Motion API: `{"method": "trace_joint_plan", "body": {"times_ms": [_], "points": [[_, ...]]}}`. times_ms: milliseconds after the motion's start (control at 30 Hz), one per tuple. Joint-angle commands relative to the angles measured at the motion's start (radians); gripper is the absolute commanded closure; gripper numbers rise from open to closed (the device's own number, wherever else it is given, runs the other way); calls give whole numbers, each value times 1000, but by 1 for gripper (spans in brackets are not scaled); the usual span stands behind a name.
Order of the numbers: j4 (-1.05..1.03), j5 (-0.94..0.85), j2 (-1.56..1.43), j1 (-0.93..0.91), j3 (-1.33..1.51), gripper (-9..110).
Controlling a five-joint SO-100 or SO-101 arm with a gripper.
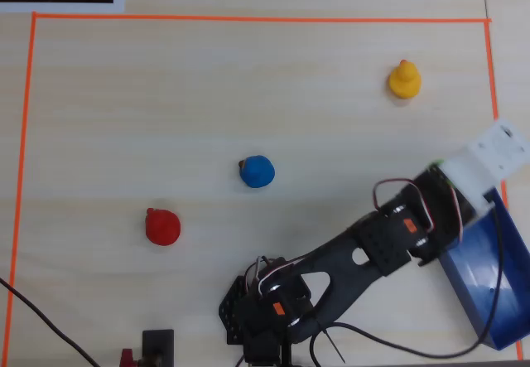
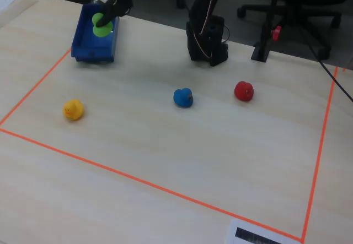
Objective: Grasp green duck and put it into box.
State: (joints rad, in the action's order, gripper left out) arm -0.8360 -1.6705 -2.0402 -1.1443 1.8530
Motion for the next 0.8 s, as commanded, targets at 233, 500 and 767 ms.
{"method": "trace_joint_plan", "body": {"times_ms": [233, 500, 767], "points": [[95, -61, 207, -285, -89, 101], [296, -67, 420, -362, -140, 101], [436, -81, 557, -371, -178, 101]]}}
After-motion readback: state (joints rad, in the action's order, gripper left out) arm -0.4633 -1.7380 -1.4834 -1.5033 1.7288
